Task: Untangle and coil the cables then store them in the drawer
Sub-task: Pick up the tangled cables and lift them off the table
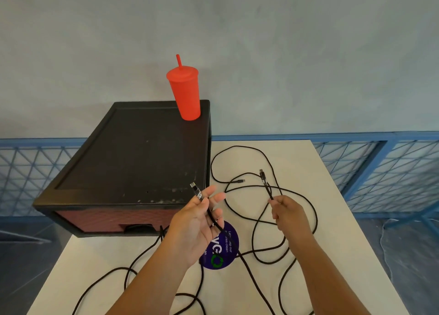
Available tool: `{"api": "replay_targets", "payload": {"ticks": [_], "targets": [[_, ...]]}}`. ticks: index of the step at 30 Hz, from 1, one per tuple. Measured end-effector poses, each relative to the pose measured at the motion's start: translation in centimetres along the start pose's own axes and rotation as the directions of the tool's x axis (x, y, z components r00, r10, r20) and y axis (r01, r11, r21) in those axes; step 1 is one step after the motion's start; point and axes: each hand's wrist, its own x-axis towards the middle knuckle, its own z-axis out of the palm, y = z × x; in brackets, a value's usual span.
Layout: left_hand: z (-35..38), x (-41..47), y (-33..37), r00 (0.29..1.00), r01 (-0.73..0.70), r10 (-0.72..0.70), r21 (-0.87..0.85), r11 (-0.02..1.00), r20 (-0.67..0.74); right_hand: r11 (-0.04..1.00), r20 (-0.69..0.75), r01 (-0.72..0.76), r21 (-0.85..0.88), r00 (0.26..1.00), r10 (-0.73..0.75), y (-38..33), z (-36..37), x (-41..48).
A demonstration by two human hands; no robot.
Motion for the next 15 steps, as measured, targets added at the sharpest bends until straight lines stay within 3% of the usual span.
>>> {"api": "replay_targets", "payload": {"ticks": [5, 15], "targets": [[0.3, -1.9, 0.2, 0.999, -0.026, 0.026, -0.002, 1.0, 0.02, 0.99, 0.051, 0.051, 0.13, 0.997, -0.058, -3.3, 0.3, -4.9], [1.2, -7.7, 0.4, 0.988, -0.14, 0.125, 0.172, 0.975, 0.092, 0.978, 0.188, 0.189, 0.09, 0.961, -0.203, -5.5, 1.9, -13.7]]}}
